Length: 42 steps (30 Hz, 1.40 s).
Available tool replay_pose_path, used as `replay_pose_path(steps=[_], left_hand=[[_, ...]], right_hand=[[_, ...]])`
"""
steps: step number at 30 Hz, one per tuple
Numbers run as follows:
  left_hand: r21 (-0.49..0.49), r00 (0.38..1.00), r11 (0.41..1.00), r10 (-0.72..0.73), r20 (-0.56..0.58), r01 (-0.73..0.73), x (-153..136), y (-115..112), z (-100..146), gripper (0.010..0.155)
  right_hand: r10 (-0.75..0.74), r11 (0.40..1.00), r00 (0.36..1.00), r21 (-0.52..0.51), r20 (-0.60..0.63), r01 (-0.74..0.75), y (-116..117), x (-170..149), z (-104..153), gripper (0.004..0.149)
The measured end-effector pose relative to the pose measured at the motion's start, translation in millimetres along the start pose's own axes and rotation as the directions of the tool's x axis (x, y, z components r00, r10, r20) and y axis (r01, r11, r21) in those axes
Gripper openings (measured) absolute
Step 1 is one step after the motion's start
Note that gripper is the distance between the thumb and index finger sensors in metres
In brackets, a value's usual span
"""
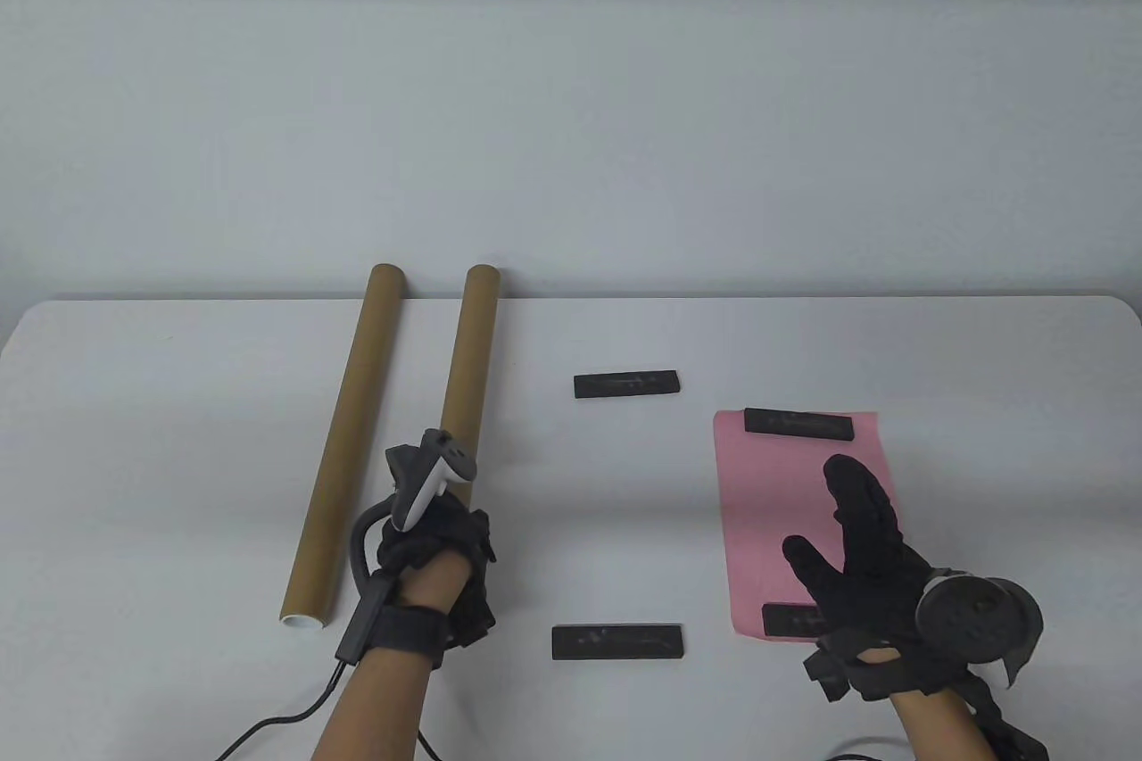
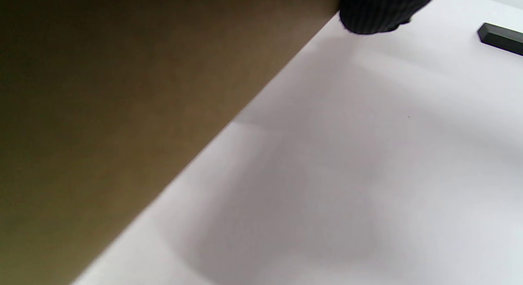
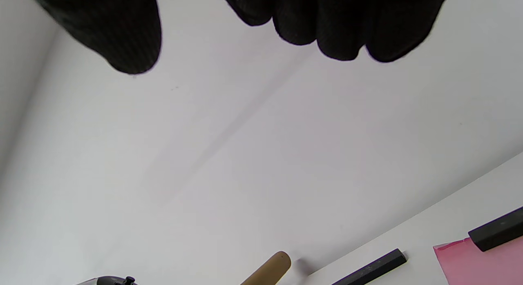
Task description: Roll up papers and store in mailing tubes
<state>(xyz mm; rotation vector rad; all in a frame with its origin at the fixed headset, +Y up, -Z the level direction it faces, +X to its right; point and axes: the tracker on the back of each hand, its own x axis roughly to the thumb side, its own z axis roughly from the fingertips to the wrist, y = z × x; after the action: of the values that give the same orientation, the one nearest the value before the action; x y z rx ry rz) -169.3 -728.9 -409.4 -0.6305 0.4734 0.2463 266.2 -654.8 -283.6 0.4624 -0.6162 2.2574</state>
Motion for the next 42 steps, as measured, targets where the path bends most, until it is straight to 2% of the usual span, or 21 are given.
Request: replay_pose_path(steps=[9, 13, 18, 23, 29, 42], left_hand=[[-0.012, 0.996, 1.000, -0.025, -0.082, 0.024, 10.9, -1.5, -20.9, 0.091], [0.015, 0.995, 0.999, -0.029, -0.096, 0.031, 10.5, -1.5, -28.4, 0.091], [0.030, 0.994, 0.999, -0.040, -0.104, 0.043, 11.3, -3.5, -36.6, 0.092], [0.035, 0.982, 0.990, -0.134, -0.135, 0.140, 15.4, -7.6, -43.4, 0.093], [0.041, 0.972, 0.982, -0.175, -0.158, 0.183, 18.9, -12.9, -48.7, 0.094], [0.027, 0.977, 0.989, -0.142, -0.159, 0.148, 19.0, -9.1, -52.2, 0.097]], right_hand=[[0.090, 0.992, 0.989, 0.081, 0.121, -0.100, 10.8, 14.3, 1.7, 0.094], [0.130, 0.982, 0.979, 0.117, 0.154, -0.148, 17.5, 18.2, 2.3, 0.094], [0.127, 0.979, 0.981, 0.140, 0.148, -0.148, 21.3, 17.3, 2.1, 0.092], [0.135, 0.974, 0.980, 0.164, 0.144, -0.158, 23.6, 17.1, 2.2, 0.093], [0.141, 0.969, 0.979, 0.183, 0.148, -0.167, 27.3, 17.6, 1.9, 0.094], [0.137, 0.959, 0.979, 0.225, 0.152, -0.169, 32.9, 18.1, 3.0, 0.094]])
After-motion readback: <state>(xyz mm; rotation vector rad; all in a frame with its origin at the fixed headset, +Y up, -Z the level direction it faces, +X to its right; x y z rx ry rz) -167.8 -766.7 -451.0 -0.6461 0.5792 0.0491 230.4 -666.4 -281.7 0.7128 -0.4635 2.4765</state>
